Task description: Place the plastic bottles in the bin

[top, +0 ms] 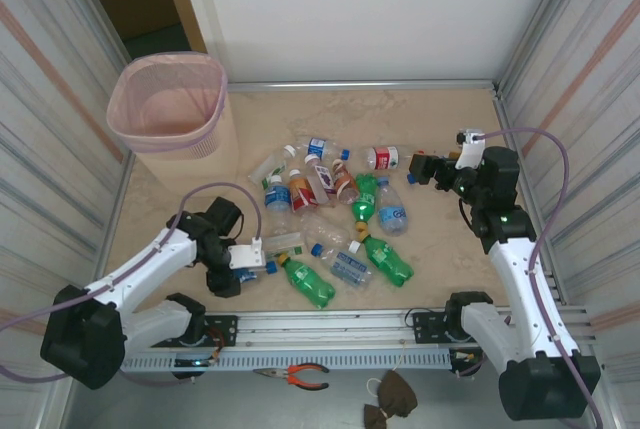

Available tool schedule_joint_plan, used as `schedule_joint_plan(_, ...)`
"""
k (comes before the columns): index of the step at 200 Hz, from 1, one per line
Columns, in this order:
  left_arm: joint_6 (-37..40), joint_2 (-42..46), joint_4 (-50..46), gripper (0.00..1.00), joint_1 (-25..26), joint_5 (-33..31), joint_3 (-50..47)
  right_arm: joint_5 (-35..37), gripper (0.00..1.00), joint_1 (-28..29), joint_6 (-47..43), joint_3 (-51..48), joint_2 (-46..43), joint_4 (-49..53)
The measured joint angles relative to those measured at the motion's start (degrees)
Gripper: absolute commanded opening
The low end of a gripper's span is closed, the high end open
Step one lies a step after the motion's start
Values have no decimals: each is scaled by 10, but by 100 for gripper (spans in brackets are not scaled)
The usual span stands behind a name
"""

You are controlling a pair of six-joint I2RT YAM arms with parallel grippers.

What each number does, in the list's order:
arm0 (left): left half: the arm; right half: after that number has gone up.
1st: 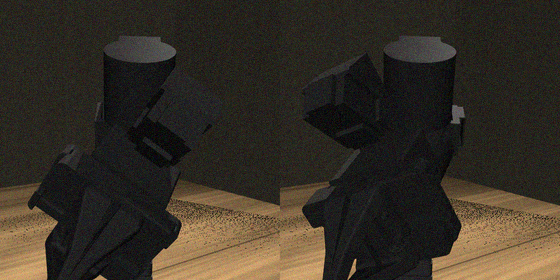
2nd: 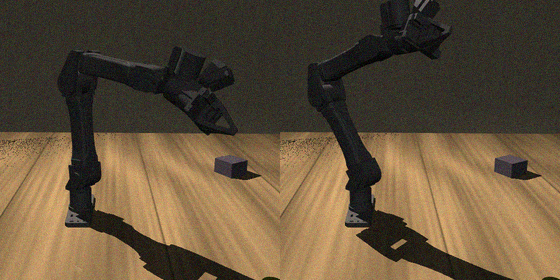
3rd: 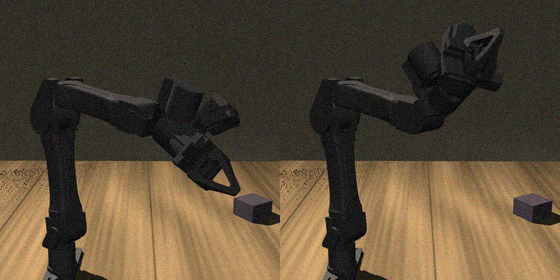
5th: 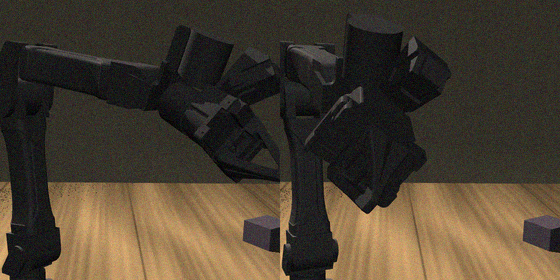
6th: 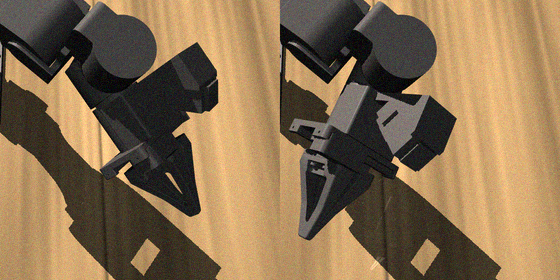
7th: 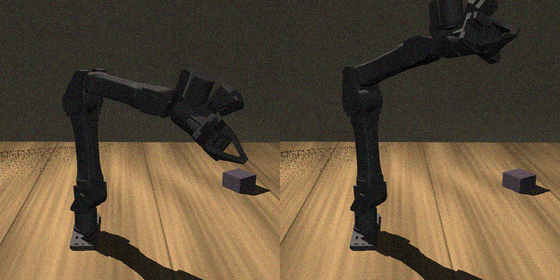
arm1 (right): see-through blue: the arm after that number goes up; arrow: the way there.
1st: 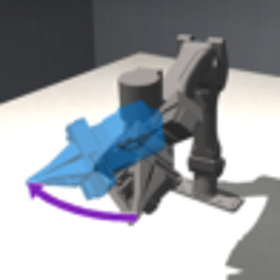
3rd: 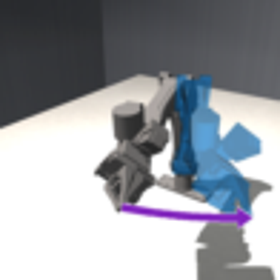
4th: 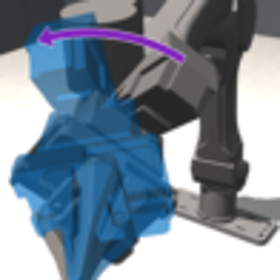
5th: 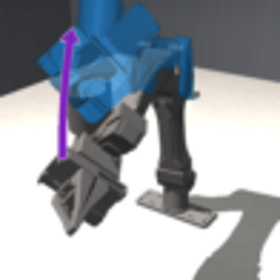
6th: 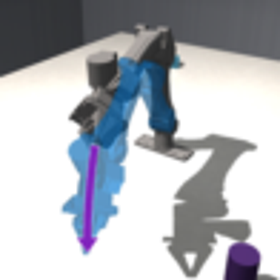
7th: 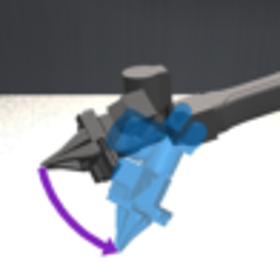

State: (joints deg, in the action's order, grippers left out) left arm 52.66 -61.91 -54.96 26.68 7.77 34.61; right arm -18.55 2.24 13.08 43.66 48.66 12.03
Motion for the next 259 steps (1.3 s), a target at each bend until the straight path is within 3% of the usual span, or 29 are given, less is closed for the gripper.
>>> schedule_joint_plan(81, -2, -45, 30, 72, 0, 4, 0, 0, 100, 8, 0, 0, -20, 0)
schedule_joint_plan(176, -1, -61, 42, 51, 0, 4, -3, 1, 99, 31, 0, 0, -37, 1)
schedule_joint_plan(259, 0, 30, -21, 47, 0, 4, 15, 3, 99, 30, 0, 0, -44, 10)
